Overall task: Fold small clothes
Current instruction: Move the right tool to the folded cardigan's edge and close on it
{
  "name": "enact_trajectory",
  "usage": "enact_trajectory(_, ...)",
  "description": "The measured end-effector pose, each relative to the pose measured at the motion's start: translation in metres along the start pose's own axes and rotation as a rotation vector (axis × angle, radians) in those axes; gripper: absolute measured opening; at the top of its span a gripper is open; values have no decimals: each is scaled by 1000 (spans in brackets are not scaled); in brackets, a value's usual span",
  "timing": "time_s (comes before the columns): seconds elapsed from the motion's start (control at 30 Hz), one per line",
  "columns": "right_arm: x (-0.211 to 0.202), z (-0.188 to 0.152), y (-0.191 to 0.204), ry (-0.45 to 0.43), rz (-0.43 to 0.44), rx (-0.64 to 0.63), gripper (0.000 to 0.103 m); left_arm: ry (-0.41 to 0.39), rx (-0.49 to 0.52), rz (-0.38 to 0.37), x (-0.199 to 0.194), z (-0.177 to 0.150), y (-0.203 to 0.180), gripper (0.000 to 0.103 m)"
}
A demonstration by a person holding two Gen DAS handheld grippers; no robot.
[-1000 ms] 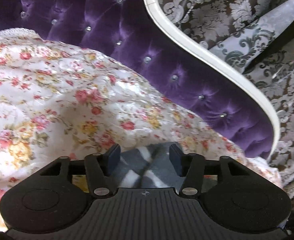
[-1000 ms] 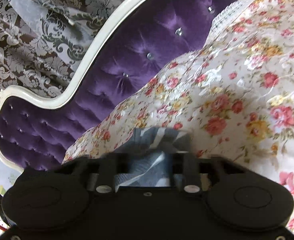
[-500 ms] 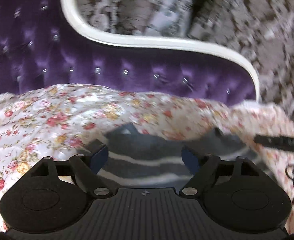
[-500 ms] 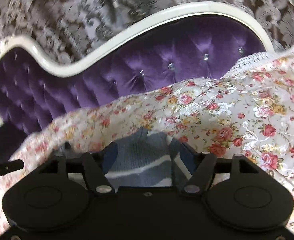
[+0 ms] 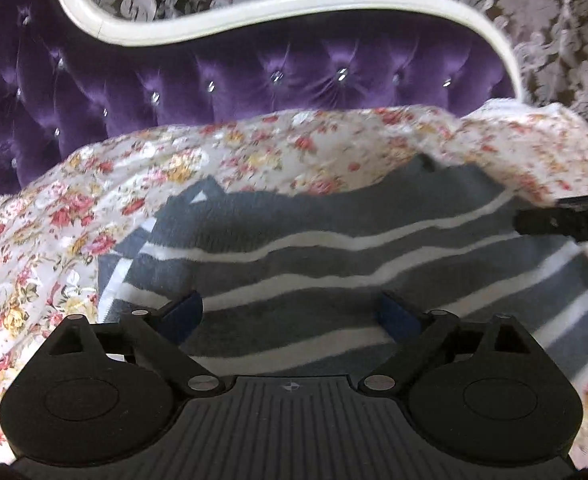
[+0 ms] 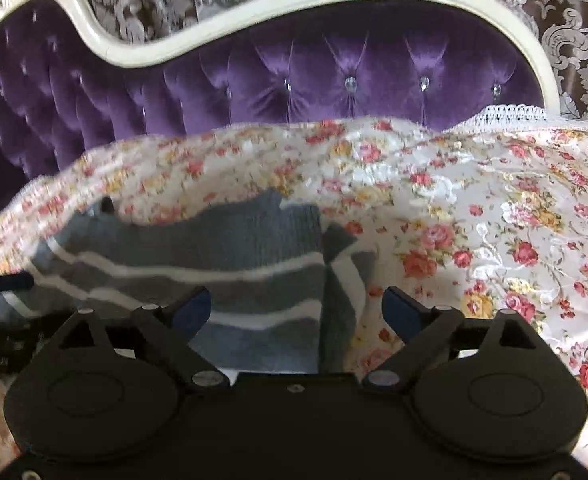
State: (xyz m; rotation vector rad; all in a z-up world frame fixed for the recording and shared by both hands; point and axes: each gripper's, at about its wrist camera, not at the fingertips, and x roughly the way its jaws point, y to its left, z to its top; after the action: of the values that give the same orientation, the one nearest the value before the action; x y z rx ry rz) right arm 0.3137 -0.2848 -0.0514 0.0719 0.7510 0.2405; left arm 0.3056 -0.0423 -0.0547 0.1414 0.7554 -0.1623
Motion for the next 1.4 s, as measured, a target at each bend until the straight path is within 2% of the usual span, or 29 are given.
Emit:
enact_trajectory(0.03,2,-1,1,6,-11,-9,94,20,-10,2,7,1,1,97)
enact_trajectory(0.07,4,-2,1,11,-21,-13,94,33,-21,-3,12,0,3,103)
enact_trajectory(0.17,11,-4,-3,25,-31,4,94,38,-54,-15,16,-3,6,103)
enact_trajectory(0.4,12,-6,-13,29,-6,68,97,34,-55,-27,15,-6,5,103)
enact_trajectory(0.47,8,-6,-20,35,40,129,97,34,-59,-26,15,-7,5,103)
enact_trajectory(0.67,-1,-12,-51,89,268,383,97,41,-64,-29,16,-6,6,103)
enact_trajectory(0.77,-1,-17,-61,127,359,468,97,46,-65,-29,17,-6,6,103)
enact_trajectory(0.87,2,-22,-67,170,451,517,97,46,-67,-28,18,-6,6,103)
enact_trajectory(1.03,14,-27,-66,177,560,585,101,45,-69,-25,18,-6,6,103)
enact_trajectory(1.13,16,-24,-57,165,554,587,103,44,-70,-23,18,-6,6,103)
enact_trajectory(1.3,15,-19,-47,179,475,613,103,44,-71,-23,18,-6,6,103)
enact_trajectory(1.4,13,-18,-42,180,456,566,102,48,-72,-24,18,-6,6,103)
